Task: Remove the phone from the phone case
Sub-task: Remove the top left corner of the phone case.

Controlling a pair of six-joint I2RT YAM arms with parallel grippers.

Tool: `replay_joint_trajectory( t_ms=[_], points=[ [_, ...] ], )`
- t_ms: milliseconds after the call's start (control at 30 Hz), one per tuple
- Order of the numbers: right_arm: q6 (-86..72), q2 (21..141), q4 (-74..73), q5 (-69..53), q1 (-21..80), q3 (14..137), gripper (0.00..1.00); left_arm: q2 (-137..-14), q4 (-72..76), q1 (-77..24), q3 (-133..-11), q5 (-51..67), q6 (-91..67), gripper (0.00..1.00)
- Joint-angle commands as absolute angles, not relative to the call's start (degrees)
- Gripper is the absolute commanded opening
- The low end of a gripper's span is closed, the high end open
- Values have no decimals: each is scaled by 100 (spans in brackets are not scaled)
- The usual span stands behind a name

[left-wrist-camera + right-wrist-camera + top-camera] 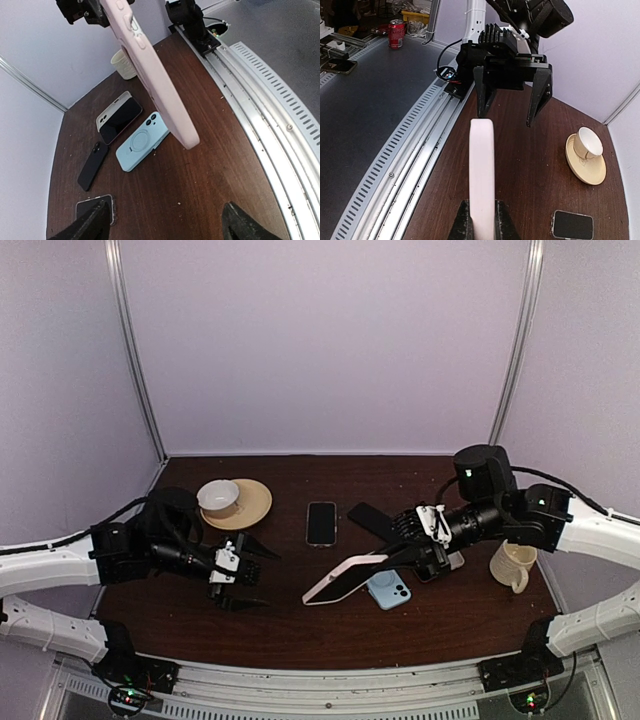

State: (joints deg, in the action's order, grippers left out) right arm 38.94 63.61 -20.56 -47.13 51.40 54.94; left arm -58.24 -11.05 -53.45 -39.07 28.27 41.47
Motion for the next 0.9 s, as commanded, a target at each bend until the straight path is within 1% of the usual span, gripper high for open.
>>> replay_joint_trajectory(
  t_ms=[0, 133, 200, 333, 467, 867],
  points=[
    [4398, 6319, -1760, -5192, 5208, 5733, 0, -5912, -829, -5300, -3896, 3520, 4143, 75],
    [4457, 6449, -1541, -5211, 5304, 5786, 0, -6067, -760, -5308, -3919, 3805, 4129, 65],
    [4492, 6505, -1392, -5195, 5349, 5821, 0, -6113, -743, -5307, -3919, 3921, 4140, 62],
    [4545, 6635, -1117, -5036, 5385, 5889, 0, -6124, -723, -5314, -3898, 4016, 4152, 60],
    [4570, 6790, -993, -4992, 5405, 6002, 0, -6162, -703, -5310, -3919, 4060, 4143, 54],
    [4590, 7043, -878, -4981, 5510, 6235, 0, -6209, -632, -5313, -3944, 4085, 4110, 43]
  ],
)
